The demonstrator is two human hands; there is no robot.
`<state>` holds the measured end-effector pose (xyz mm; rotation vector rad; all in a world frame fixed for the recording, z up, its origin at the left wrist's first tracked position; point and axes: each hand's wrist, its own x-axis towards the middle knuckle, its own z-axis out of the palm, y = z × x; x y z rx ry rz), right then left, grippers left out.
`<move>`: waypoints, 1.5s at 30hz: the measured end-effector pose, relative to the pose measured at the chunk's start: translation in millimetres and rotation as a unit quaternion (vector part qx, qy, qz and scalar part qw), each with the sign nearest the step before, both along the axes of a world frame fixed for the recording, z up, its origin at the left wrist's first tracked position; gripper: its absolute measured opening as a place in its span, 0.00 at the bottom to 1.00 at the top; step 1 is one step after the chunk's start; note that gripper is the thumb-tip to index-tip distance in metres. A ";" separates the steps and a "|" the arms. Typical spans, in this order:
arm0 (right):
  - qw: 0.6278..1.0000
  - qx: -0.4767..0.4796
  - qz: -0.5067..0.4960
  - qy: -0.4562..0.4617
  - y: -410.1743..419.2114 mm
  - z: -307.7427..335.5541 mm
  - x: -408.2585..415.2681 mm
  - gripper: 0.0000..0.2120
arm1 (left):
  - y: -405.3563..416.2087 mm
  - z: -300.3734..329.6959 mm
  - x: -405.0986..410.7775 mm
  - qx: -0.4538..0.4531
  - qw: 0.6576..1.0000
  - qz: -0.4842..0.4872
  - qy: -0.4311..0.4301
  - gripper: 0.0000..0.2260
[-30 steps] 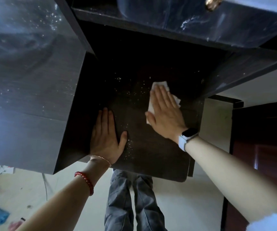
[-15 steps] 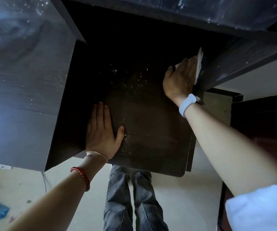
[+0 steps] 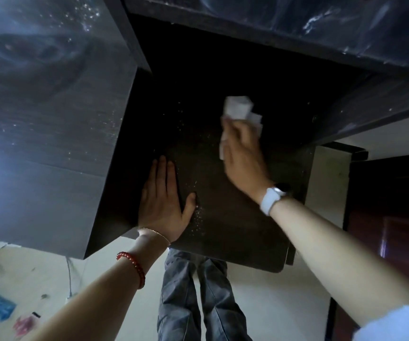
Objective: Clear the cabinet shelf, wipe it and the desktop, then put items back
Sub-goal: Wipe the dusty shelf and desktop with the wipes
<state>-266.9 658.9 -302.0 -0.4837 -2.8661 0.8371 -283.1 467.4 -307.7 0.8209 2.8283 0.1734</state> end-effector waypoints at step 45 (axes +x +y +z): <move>0.983 0.028 0.174 -0.053 -56.0 4.8 -45.0 0.29 | -46.3 13.0 23.7 0.108 0.992 -0.044 -0.043 0.23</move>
